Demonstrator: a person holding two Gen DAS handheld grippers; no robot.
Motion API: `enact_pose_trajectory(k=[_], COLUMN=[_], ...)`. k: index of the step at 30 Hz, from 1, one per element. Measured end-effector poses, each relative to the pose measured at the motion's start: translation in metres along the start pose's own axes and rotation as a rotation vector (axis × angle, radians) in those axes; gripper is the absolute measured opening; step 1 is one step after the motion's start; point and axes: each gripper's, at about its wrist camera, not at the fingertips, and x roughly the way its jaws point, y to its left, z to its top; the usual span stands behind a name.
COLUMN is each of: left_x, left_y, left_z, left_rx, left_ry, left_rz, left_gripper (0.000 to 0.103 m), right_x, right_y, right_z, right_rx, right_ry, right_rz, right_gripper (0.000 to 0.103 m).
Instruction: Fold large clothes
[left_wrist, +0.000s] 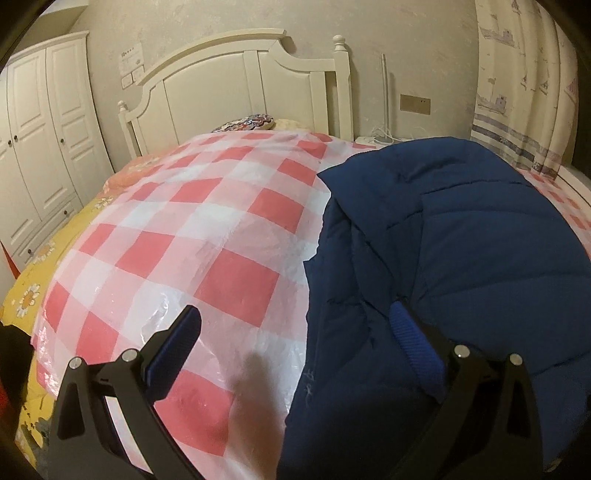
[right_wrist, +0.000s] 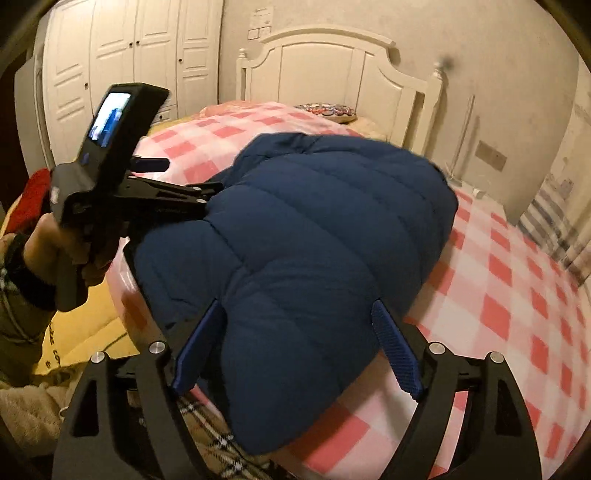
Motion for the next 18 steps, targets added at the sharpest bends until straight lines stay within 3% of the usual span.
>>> enact_pose_trajectory(k=[3,5,9,11,14,16,18], left_x=[0.002,0.001,0.002,0.002,0.004,0.003,0.004], left_y=[0.003,0.002,0.003,0.004,0.007,0.007,0.007], left_z=[-0.002,-0.003,-0.004,-0.005,-0.005,-0.005,-0.005], left_rx=[-0.015,-0.013,-0.015,-0.02,-0.033,-0.035,-0.036], left_ry=[-0.005,-0.007,-0.009,-0.008,-0.005,-0.004,-0.004], left_rz=[-0.013,-0.015,-0.021,-0.026,-0.035,-0.038,-0.038], left_gripper=[0.101,0.101,0.101,0.101,0.101,0.101,0.101], right_x=[-0.01,-0.001,0.019,0.019,0.007,-0.011,-0.021], right_y=[-0.001,-0.007,-0.028,-0.03,-0.021,-0.013,-0.013], right_z=[-0.004,-0.01,-0.02,-0.019,-0.008,0.008,0.02], right_rx=[0.021,0.055,0.192,0.197,0.119,0.045,0.038], right_ry=[-0.069,-0.041,0.033,0.044,0.023,-0.064,-0.129], right_rz=[-0.04,-0.024,0.088,0.098,0.031,-0.074,-0.095], right_gripper=[0.081,0.083,0.085,0.085,0.085,0.085,0.085])
